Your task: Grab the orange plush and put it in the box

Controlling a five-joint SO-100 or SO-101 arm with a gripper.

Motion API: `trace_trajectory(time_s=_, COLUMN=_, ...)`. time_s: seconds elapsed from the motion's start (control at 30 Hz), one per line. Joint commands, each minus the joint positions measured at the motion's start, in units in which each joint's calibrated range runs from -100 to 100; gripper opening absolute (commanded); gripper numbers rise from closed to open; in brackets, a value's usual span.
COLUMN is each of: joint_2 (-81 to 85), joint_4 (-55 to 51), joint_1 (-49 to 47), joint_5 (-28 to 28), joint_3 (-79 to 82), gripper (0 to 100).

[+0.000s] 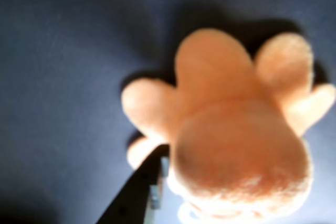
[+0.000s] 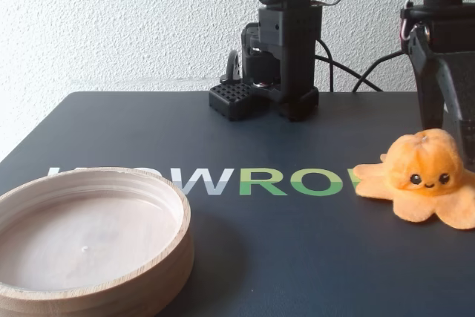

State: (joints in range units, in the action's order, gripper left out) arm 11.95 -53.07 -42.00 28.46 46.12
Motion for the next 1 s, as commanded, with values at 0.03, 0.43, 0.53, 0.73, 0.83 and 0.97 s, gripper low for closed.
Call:
trace_trajectory(time_s=0.03, joint_2=-0.2, joint_4=1.3, joint_1=1.5, joint_5=1.5, joint_3=-2.2, gripper=14)
trace_trajectory(time_s=0.43, joint_2=15.0, joint_4=4.7, joint_1=30.2, joint_5=-29.7, joint_3=-7.4, gripper=1)
trace_trajectory(time_s=0.53, joint_2=16.2, joint_4=5.4, joint_1=41.7, joint_5=-39.2, joint_3=-11.6, gripper=1)
trace_trajectory(time_s=0.73, joint_2=12.4, joint_4=17.5, joint_1=55.3, joint_5=-46.3, joint_3=-5.0, gripper=1)
trace_trajectory(time_s=0.83, joint_2=12.5, joint_4=13.3, joint_1=55.6, joint_5=-45.8, joint_3=-5.8, gripper=18)
trace_trajectory(time_s=0.97, joint_2=16.2, joint_4=11.0, joint_1=53.6, joint_5=-43.0, joint_3=-3.5, gripper=46)
